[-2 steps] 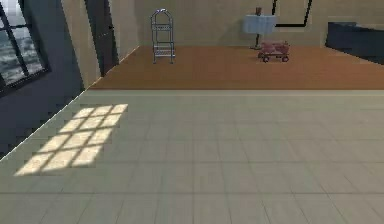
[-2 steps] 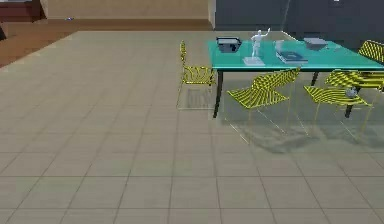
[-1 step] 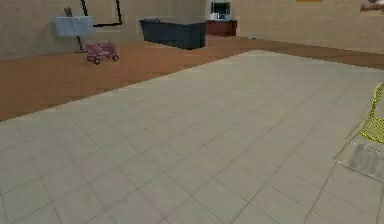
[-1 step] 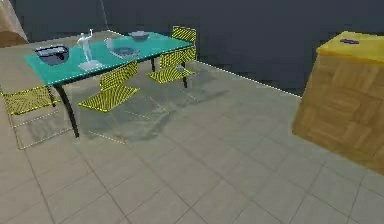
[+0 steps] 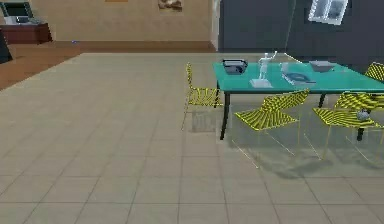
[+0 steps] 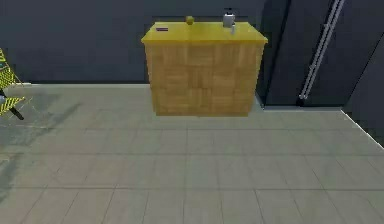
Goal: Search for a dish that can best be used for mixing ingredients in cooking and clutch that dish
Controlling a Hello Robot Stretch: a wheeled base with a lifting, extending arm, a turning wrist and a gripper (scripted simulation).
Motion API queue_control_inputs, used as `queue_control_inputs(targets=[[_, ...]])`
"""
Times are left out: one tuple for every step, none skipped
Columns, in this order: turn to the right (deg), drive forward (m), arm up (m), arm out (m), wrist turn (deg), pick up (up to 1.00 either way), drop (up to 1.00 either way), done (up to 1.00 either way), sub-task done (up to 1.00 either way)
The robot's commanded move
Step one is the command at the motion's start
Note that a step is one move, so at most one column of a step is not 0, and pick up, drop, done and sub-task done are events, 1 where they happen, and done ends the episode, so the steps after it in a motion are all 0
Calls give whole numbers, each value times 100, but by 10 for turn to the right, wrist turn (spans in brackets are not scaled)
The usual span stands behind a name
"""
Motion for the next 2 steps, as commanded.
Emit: queue_control_inputs(targets=[[450, 0, 0, 0, 0, 0, 0, 0, 0], [120, 0, 0, 0, 0, 0, 0, 0, 0]])
